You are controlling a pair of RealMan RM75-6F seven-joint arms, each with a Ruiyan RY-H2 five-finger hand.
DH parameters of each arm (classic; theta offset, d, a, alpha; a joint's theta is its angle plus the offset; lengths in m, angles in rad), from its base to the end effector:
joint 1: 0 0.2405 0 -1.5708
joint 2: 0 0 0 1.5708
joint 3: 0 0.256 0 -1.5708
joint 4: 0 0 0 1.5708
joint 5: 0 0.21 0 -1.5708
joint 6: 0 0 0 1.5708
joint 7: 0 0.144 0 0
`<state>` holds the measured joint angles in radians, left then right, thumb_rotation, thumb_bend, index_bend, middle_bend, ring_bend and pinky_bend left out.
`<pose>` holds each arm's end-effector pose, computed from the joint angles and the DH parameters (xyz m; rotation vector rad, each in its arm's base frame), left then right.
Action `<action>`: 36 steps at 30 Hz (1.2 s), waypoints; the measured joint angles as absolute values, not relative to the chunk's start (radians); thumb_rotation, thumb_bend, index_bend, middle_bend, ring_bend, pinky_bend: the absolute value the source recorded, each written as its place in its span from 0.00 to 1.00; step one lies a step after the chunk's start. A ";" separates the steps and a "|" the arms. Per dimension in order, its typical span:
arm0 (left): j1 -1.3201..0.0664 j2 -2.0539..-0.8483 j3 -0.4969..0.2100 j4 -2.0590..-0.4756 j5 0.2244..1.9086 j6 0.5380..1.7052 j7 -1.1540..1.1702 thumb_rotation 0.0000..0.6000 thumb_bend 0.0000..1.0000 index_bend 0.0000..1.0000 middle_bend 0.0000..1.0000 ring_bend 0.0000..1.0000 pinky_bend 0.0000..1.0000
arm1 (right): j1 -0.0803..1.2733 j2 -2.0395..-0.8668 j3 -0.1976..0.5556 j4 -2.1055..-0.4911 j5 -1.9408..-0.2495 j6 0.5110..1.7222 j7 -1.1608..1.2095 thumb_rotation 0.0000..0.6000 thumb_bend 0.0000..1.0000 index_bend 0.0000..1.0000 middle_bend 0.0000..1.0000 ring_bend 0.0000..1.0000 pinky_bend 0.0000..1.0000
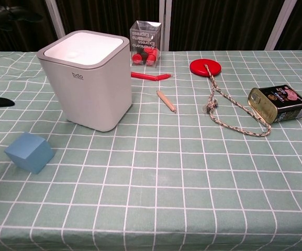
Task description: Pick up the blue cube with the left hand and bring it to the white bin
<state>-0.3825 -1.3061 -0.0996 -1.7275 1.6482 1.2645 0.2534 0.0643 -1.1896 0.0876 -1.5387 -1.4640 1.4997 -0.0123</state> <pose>-0.1811 0.2463 0.0687 -1.8139 -0.7127 -1.1499 -0.3241 -0.1827 0.1526 1.3110 -0.8835 0.8953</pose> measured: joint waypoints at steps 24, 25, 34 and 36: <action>-0.484 -1.387 -0.085 -1.680 1.575 1.147 0.325 1.00 0.09 0.03 0.25 0.00 0.12 | 0.066 -1.204 0.089 -1.502 -1.454 1.481 0.020 1.00 0.26 0.00 0.01 0.00 0.00; -0.485 -1.387 -0.082 -1.680 1.568 1.143 0.328 1.00 0.09 0.03 0.25 0.00 0.12 | 0.067 -1.204 0.089 -1.502 -1.453 1.480 0.021 1.00 0.26 0.00 0.01 0.00 0.00; -0.470 -1.377 -0.092 -1.696 1.591 1.236 0.335 1.00 0.09 0.03 0.07 0.00 0.11 | 0.066 -1.203 0.089 -1.502 -1.453 1.481 0.023 1.00 0.26 0.00 0.01 0.00 0.00; -0.456 -1.366 -0.096 -1.709 1.596 1.275 0.331 1.00 0.09 0.03 0.07 0.00 0.11 | 0.066 -1.202 0.089 -1.502 -1.453 1.481 0.025 1.00 0.26 0.00 0.01 0.00 0.00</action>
<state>-0.4561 -1.3657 -0.0957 -1.7086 1.5957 1.2747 0.3314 0.0658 -1.2024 0.0893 -1.5017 -1.4529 1.4808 0.0248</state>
